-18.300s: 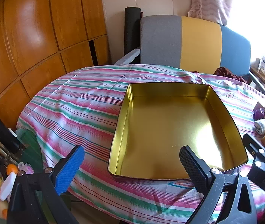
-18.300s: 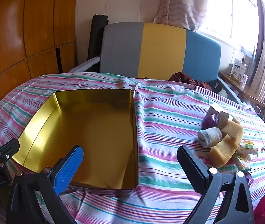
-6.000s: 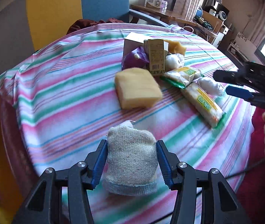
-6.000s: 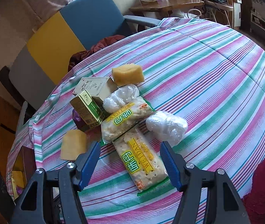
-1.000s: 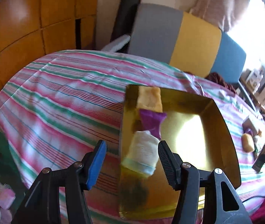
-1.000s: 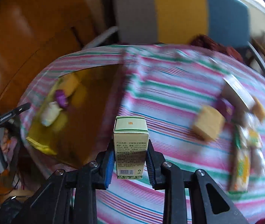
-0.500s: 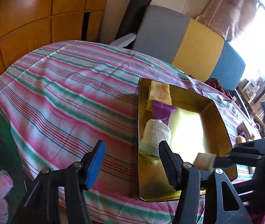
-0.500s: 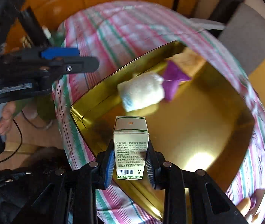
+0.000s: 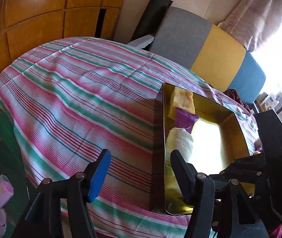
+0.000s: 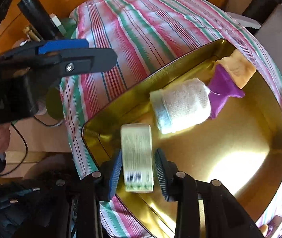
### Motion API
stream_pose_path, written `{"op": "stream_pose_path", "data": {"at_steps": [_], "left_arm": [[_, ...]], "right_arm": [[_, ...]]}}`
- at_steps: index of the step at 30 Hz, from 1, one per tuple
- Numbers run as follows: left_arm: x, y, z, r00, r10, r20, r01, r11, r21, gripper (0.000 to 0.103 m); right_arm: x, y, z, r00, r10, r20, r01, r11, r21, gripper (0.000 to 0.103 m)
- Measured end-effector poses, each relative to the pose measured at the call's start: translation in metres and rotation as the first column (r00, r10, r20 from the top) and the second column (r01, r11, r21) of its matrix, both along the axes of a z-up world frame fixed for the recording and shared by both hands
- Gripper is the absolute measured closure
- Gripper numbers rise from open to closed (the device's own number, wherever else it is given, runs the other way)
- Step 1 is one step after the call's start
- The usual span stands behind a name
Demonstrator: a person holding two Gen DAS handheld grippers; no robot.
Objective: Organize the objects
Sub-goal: 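Carry the green-white box to the tray and release it with the right gripper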
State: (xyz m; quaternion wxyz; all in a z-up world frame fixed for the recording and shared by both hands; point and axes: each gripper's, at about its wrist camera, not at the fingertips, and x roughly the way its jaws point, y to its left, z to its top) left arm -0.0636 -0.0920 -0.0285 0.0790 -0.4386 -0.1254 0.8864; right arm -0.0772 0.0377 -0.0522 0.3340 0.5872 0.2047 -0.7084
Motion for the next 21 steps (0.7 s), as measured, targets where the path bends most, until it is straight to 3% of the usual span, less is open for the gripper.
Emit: {"op": "stream_pose_path", "data": {"at_steps": [8,13,16,21], "left_arm": [[0.003,0.001,0.0,1.0,0.013,-0.008,-0.013,1.0,-0.028,0.038],[0.009,0.009,0.005,0.999,0.017,-0.043,-0.02,0.996,-0.082,0.034],[0.014,0.017,0.009,0.998,0.01,-0.07,-0.018,0.993,-0.119,0.034],[0.023,0.037,0.018,0.993,-0.031,-0.118,0.009,0.984,-0.178,0.033]], "right_arm": [[0.006,0.012,0.0,0.998,-0.056,0.014,0.057,0.995,-0.087,0.066],[0.015,0.036,0.017,0.987,-0.156,-0.044,0.147,0.975,-0.17,0.064],[0.026,0.057,0.029,0.966,-0.236,-0.101,0.21,0.953,-0.217,0.062],[0.018,0.092,0.046,0.906,-0.386,-0.171,0.337,0.905,-0.26,0.06]]}}
